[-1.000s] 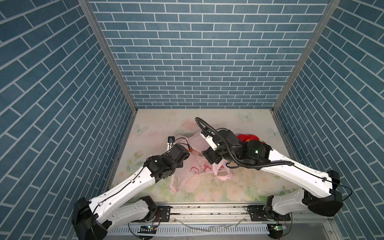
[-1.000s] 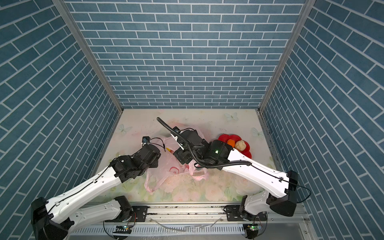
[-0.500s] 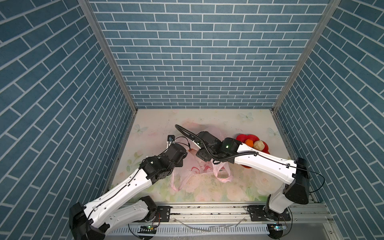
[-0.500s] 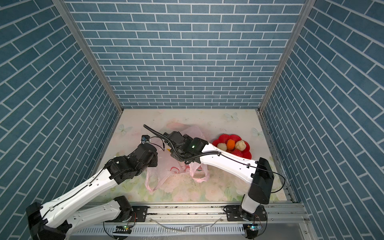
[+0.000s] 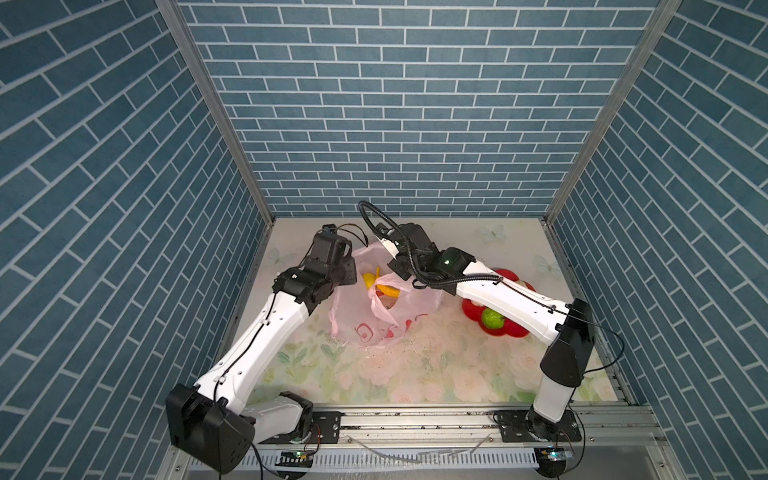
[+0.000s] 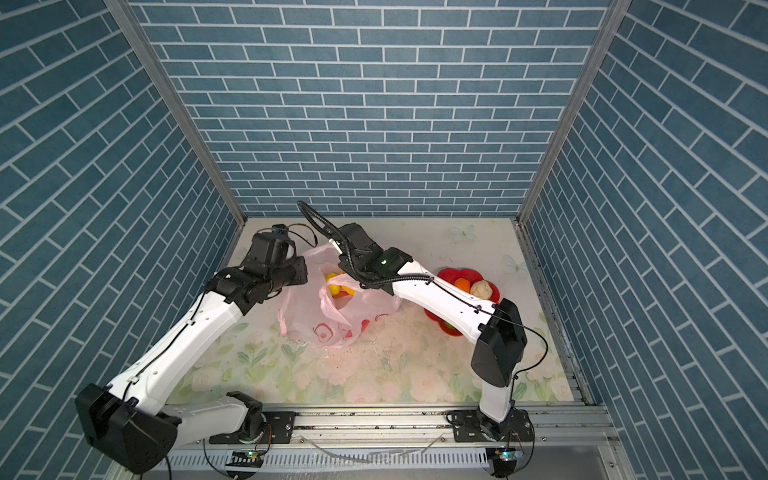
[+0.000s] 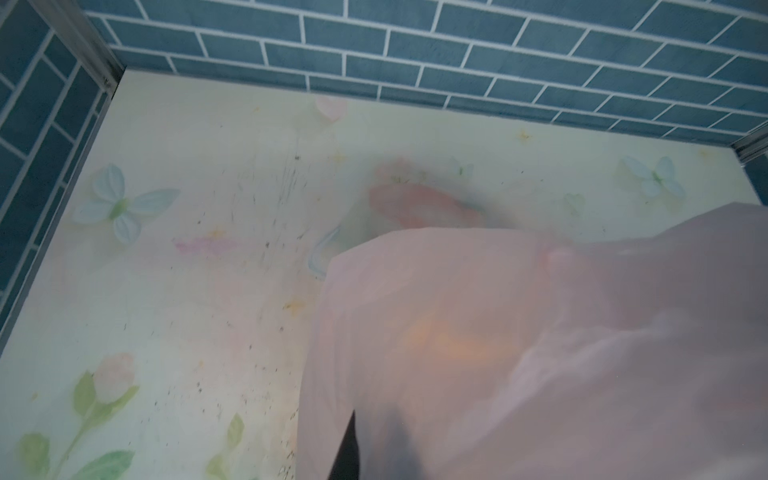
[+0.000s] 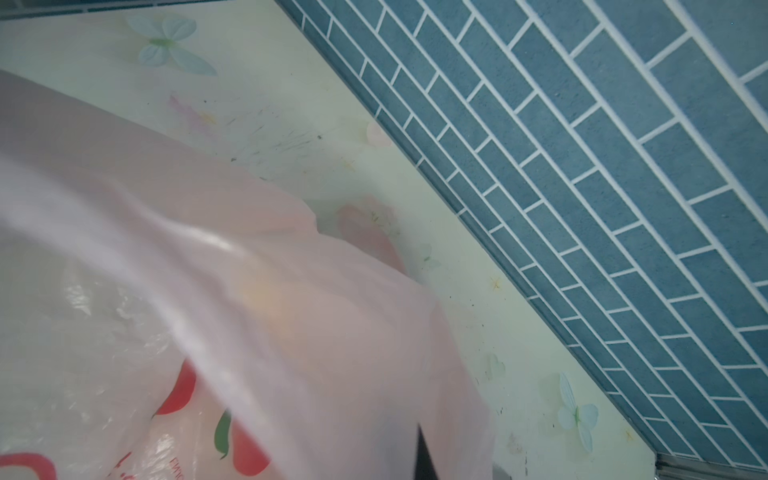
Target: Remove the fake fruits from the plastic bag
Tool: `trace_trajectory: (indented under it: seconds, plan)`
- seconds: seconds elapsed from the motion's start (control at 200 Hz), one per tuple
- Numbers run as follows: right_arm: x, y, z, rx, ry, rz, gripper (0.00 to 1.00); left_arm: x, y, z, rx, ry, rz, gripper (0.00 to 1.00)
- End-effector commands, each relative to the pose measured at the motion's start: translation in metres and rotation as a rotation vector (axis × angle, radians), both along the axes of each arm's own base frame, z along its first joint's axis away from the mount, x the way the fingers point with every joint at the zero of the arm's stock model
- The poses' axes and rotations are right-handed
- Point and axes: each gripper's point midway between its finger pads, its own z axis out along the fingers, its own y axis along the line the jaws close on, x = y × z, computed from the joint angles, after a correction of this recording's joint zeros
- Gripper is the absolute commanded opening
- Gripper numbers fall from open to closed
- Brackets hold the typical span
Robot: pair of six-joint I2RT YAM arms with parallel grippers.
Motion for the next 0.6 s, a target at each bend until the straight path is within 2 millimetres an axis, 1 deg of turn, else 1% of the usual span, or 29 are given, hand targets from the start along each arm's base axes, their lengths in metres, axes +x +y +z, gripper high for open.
trace_trajectory:
  seconds: [0.0, 0.085, 0.165, 0.26, 0.32, 0.36, 0.38, 0.435, 0.45, 0.475, 0.55, 0.59]
  plan:
    - [0.023, 0.007, 0.031, 0.050, -0.082, 0.026, 0.00, 0.020, -0.008, 0.014, -0.008, -0.013, -0.080, 0.12]
    - [0.037, 0.002, 0.041, 0.076, -0.104, 0.010, 0.00, 0.036, -0.008, 0.024, -0.012, -0.020, -0.085, 0.12]
    - [0.043, -0.003, 0.052, 0.099, -0.127, -0.003, 0.00, 0.044, -0.010, 0.036, -0.017, -0.036, -0.092, 0.12]
    - [0.041, -0.011, 0.063, 0.121, -0.151, -0.018, 0.00, 0.047, -0.009, 0.050, -0.022, -0.057, -0.099, 0.12]
    - [0.035, -0.018, 0.064, 0.142, -0.157, -0.031, 0.00, 0.043, -0.011, 0.056, -0.034, -0.067, -0.108, 0.12]
    - [0.028, -0.023, 0.061, 0.158, -0.148, -0.036, 0.00, 0.039, -0.012, 0.057, -0.046, -0.067, -0.117, 0.12]
    - [0.024, -0.027, 0.063, 0.171, -0.145, -0.038, 0.00, 0.035, -0.013, 0.056, -0.052, -0.064, -0.122, 0.12]
    - [0.009, -0.032, 0.054, 0.177, -0.121, -0.030, 0.00, 0.025, -0.014, 0.050, -0.075, -0.047, -0.137, 0.12]
    - [0.004, -0.034, 0.054, 0.180, -0.121, -0.027, 0.00, 0.021, -0.015, 0.048, -0.081, -0.042, -0.141, 0.12]
    - [-0.003, -0.036, 0.045, 0.170, -0.105, -0.021, 0.00, 0.015, -0.016, 0.043, -0.090, -0.027, -0.149, 0.12]
    - [-0.027, -0.041, 0.026, 0.163, -0.056, 0.001, 0.00, -0.008, -0.017, 0.020, -0.106, 0.034, -0.164, 0.12]
    - [-0.039, -0.043, 0.013, 0.166, -0.009, 0.015, 0.00, -0.022, -0.017, 0.003, -0.106, 0.071, -0.166, 0.12]
